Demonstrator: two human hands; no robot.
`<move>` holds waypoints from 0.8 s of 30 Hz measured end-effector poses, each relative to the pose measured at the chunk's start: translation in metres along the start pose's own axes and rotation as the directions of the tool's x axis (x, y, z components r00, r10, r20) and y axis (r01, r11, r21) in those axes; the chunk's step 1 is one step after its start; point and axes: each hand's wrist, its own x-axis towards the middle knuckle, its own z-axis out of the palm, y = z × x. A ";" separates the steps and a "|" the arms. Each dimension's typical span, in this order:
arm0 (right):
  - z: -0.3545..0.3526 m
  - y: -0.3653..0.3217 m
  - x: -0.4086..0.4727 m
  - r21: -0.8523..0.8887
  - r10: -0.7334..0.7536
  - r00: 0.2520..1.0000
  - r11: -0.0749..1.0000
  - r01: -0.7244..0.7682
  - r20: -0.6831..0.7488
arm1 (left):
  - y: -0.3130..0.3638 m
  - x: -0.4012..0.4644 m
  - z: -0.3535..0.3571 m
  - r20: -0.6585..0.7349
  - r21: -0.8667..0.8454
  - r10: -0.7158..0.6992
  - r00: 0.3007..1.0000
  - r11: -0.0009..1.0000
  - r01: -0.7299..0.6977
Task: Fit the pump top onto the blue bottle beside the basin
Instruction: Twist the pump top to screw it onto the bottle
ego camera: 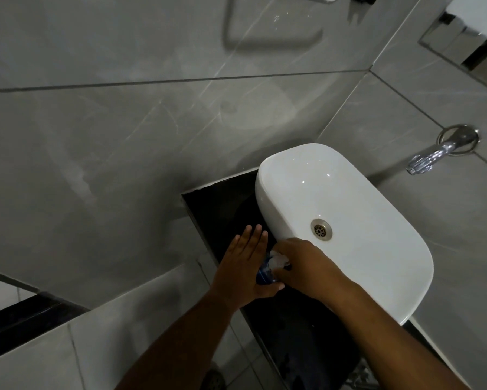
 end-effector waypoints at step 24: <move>0.011 0.007 0.008 -0.075 0.054 0.993 0.995 -0.062 -0.101 | 0.001 0.001 0.001 -0.012 -0.044 0.003 1.000 0.999 -0.003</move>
